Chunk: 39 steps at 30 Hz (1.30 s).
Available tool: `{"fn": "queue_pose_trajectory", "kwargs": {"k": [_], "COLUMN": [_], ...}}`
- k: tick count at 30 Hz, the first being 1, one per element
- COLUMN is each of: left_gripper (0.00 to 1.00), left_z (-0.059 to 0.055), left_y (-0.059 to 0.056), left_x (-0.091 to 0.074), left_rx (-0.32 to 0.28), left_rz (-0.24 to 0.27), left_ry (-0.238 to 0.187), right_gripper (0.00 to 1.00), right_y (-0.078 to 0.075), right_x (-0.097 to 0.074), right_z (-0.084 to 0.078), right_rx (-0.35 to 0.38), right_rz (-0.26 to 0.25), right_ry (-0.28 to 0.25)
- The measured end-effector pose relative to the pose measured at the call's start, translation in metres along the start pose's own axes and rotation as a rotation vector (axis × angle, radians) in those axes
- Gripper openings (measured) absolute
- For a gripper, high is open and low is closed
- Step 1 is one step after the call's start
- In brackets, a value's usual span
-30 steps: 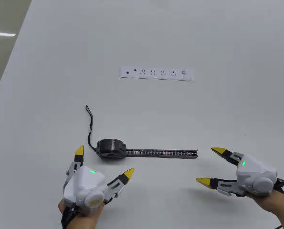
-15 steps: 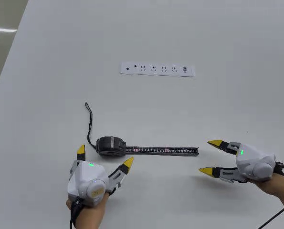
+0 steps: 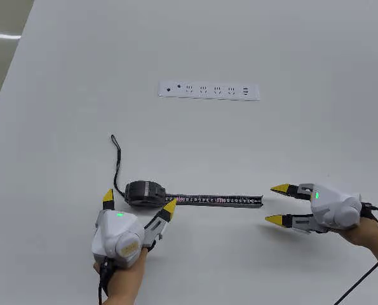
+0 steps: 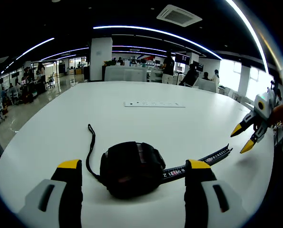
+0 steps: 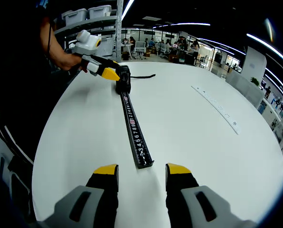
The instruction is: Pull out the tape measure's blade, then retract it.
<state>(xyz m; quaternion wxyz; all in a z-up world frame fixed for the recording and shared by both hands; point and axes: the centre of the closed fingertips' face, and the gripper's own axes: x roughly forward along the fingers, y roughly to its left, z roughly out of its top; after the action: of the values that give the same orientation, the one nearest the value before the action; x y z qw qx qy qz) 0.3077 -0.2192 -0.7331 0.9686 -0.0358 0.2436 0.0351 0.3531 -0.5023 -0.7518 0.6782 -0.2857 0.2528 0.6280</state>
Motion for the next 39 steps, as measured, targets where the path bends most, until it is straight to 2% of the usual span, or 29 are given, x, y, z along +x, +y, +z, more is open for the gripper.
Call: {"fn": "queue_pose_trajectory", "kwargs": {"k": [11,17,21,31,39], "left_gripper": [0.83,0.81,0.8,0.77,0.76], "left_z": [0.0,0.0,0.0,0.001,0.0], "left_y": [0.004,0.001,0.001,0.001,0.002], "left_x": [0.005,0.008,0.009,0.01,0.012], "left_rx": [0.002,-0.013,-0.002,0.007,0.012], "left_rz": [0.023,0.018,0.018,0.016,0.018], "left_ry": [-0.002,-0.002,-0.004,-0.01,-0.006], "right_gripper": [0.31,0.28,0.27,0.19,0.15], "right_y": [-0.001,-0.004,-0.003,0.0,0.002], "right_x": [0.015,0.021,0.026,0.031,0.035], "right_z": [-0.004,-0.005,-0.006,-0.007,-0.008], "right_rx": [-0.034,-0.035,-0.038,-0.033,-0.037], "right_rz": [0.083,0.11,0.137,0.183,0.202], "right_ry": [0.025,0.027,0.03,0.033,0.029]}}
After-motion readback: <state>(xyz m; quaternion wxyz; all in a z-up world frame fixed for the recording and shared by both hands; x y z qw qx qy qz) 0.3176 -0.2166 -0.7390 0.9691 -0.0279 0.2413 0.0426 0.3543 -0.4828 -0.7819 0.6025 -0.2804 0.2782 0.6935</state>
